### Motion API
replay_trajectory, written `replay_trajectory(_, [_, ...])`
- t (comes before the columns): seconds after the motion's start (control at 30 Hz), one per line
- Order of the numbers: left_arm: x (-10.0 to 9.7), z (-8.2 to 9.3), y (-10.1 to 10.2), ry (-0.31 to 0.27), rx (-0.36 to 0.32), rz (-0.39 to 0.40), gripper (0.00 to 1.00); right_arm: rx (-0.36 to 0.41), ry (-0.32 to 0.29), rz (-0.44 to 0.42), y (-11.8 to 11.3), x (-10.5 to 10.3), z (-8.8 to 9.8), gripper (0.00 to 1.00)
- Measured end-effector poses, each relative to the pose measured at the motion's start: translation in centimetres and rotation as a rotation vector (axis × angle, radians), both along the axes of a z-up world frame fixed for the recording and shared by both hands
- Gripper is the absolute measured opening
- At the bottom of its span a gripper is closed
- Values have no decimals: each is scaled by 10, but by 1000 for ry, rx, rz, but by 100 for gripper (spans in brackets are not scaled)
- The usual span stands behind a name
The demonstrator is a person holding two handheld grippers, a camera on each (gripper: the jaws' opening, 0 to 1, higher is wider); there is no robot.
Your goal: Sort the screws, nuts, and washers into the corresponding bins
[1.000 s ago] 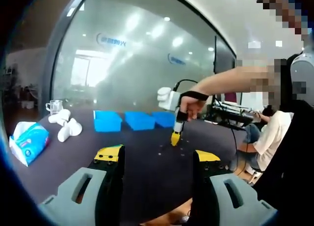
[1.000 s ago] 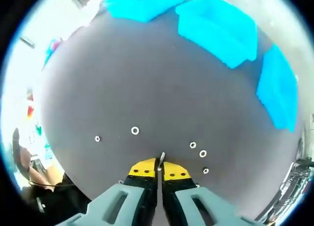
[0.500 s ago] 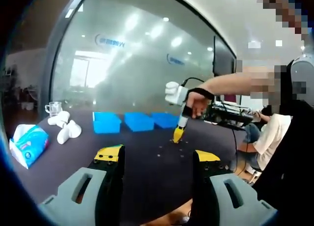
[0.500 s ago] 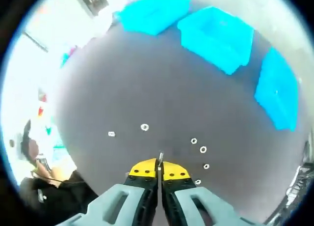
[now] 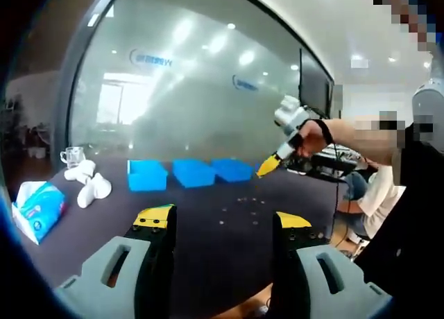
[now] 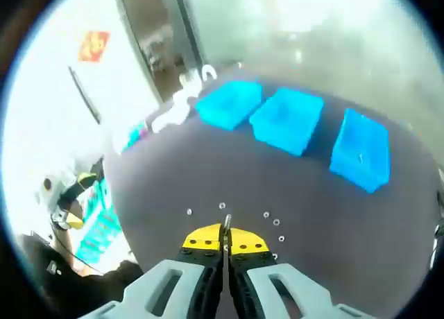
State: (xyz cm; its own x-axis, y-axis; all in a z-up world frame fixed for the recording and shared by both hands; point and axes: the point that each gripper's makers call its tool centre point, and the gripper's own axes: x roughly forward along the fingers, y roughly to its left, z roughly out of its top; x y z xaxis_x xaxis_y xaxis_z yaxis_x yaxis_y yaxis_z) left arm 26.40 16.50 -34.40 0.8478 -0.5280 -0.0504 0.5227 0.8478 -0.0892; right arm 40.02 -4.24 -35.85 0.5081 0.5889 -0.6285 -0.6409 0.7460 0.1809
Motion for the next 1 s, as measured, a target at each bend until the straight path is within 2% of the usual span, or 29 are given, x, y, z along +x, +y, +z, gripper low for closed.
replay_trajectory(0.07, [1,0,-2,2,4,-2,54,37,-69,-21,-7,-3,9,0])
replay_trajectory(0.1, [1,0,-2,4,6,-3,54,68,-140,-18,-8,-3,18,0])
replay_trajectory(0.13, [1,0,-3,4,7,-4,54,92,-166,-27,-10,-8,22,0])
replay_trajectory(0.17, [2,0,-3,4,8,-4,54,112,-165,-46,-12,-10,23,0])
replay_trajectory(0.2, [2,0,-3,4,9,-4,54,118,-205,-67,-18,-7,26,0])
replay_trajectory(0.23, [2,0,-4,4,8,-5,54,148,-283,-81,-21,-5,36,0])
replay_trajectory(0.3, [3,1,-5,2,7,-6,54,151,-348,-116,-29,-14,37,0])
replay_trajectory(0.37, [4,1,-7,2,3,-5,54,160,-460,-145,-36,-17,45,0])
replay_trajectory(0.47, [6,2,-6,-1,-2,-2,54,190,-586,-174,-44,-28,54,0])
replay_trajectory(0.57, [8,4,-4,-5,-9,3,54,214,-677,-212,-52,-40,56,0])
replay_trajectory(0.67, [9,6,-1,-9,-9,9,54,250,-715,-247,-57,-47,51,0])
replay_trajectory(0.87, [11,8,2,-16,-6,17,54,260,-824,-385,-88,-56,44,0])
replay_trajectory(1.0, [11,8,3,-16,-3,17,54,218,-861,-413,-96,-60,44,0])
